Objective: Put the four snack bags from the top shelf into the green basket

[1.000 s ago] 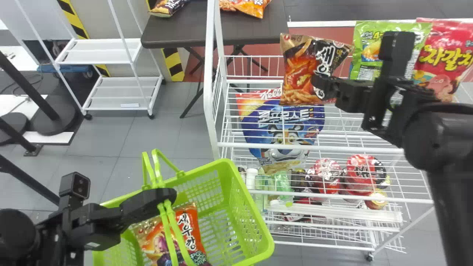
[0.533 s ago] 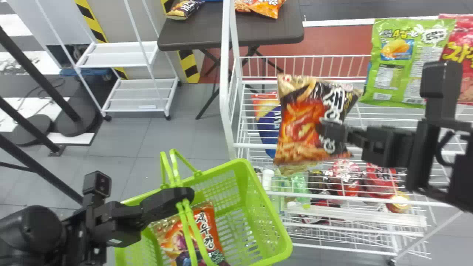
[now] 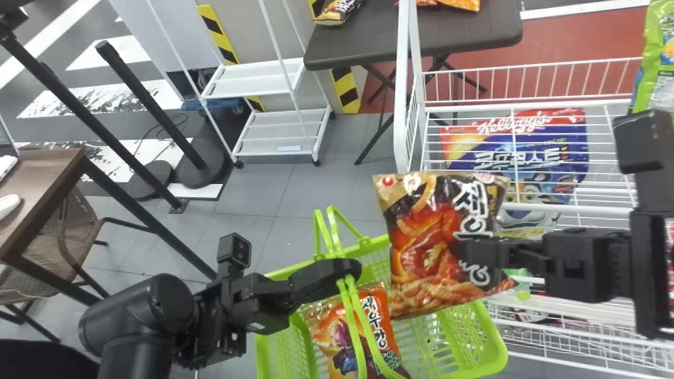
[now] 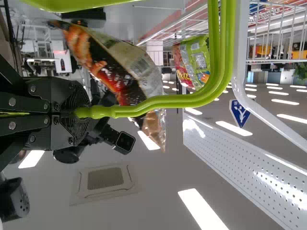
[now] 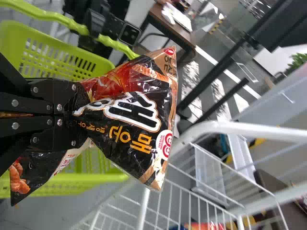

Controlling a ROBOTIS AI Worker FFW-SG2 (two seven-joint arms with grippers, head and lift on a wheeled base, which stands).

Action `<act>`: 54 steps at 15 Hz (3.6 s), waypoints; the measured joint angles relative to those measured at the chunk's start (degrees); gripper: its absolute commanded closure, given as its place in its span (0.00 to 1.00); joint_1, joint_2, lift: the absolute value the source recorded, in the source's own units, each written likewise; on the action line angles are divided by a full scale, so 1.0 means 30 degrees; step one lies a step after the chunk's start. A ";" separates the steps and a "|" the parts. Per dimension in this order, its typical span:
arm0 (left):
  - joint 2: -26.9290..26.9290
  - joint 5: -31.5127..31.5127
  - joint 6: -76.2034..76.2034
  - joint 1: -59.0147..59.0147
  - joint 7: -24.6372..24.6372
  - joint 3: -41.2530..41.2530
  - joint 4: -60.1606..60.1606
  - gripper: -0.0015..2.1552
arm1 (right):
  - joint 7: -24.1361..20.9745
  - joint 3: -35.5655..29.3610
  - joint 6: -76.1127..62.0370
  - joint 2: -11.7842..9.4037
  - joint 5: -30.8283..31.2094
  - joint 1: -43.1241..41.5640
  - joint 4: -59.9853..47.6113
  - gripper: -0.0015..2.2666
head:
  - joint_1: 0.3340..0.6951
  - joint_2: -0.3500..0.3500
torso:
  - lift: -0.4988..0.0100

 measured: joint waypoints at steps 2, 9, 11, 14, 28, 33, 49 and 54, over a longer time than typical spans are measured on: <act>0.0005 0.0001 0.0000 -0.0042 0.0000 -0.0003 0.0000 1.00 | -0.0252 0.0895 0.0004 0.0000 0.0238 -0.0047 0.0646 0.98 | 1.00 1.00 | 0.98; 0.0110 0.0011 0.0000 -0.0070 0.0000 0.0020 0.0077 1.00 | -0.0342 0.2367 0.0005 0.0001 0.2232 -0.0326 0.2239 0.02 | 1.00 1.00 | 0.98; 0.0120 0.0011 0.0000 -0.0070 0.0000 -0.0006 0.0087 1.00 | -0.0325 0.2100 0.0005 0.0001 0.2331 -0.0342 0.2231 0.02 | 1.00 1.00 | 0.98; 0.0143 0.0036 0.0000 -0.0070 0.0000 -0.0045 0.0088 1.00 | -0.0309 0.0932 0.0005 0.0002 0.2355 -0.0486 0.2133 0.02 | 1.00 1.00 | 0.98; 0.0271 0.0157 0.0000 -0.0073 0.0000 -0.0030 0.0379 1.00 | -0.0335 -0.5551 -1.3359 0.0001 1.2342 -0.6170 1.0925 0.03 | 1.00 0.41 | 0.98; 0.0291 0.0157 0.0000 -0.0069 0.0000 0.0016 0.0527 1.00 | -0.0365 -0.6233 -1.5902 0.0001 1.3596 -0.8266 1.5509 0.06 | 1.00 0.37 | 0.98; 0.0350 0.0157 0.0000 0.0048 0.0000 0.0181 0.0805 1.00 | -0.0431 -0.5780 -1.5258 0.0001 1.3334 -0.8080 1.4342 1.00 | 1.00 0.39 | 0.98; 0.0340 0.0157 0.0000 0.0002 0.0000 0.0129 0.0821 1.00 | 0.0021 -0.5179 -1.0886 0.0001 1.0081 -0.5472 0.8005 1.00 | 1.00 0.46 | 0.98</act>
